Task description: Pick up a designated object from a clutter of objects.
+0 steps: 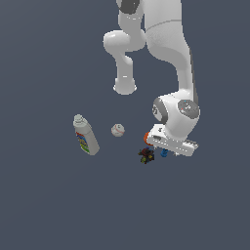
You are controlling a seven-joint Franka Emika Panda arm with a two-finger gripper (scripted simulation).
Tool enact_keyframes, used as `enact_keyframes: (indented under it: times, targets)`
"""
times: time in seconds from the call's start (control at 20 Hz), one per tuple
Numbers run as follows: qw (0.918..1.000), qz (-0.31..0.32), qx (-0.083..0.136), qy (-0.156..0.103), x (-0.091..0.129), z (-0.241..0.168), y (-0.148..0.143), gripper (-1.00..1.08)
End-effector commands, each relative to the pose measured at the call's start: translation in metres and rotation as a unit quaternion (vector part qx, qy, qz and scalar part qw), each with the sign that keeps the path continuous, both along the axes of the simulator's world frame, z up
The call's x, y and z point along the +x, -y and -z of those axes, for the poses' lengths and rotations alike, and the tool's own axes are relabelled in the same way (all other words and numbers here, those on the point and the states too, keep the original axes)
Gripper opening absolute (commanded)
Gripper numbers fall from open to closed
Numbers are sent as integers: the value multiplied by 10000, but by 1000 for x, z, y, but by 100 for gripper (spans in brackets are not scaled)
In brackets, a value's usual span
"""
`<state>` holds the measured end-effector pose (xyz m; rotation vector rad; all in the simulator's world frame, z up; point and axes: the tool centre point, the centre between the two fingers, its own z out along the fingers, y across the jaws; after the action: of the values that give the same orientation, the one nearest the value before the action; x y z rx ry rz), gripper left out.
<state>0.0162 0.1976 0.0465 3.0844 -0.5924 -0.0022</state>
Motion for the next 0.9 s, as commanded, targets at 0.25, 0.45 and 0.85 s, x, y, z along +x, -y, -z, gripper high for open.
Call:
enact_keyframes:
  times: [0.25,0.45,0.85]
  targets:
    - [10000,0,2,7,1,4,-1,-100]
    - [10000,0,2,7,1,4,-1,-100]
    - [10000,2,3,9,1,-2,4,-100]
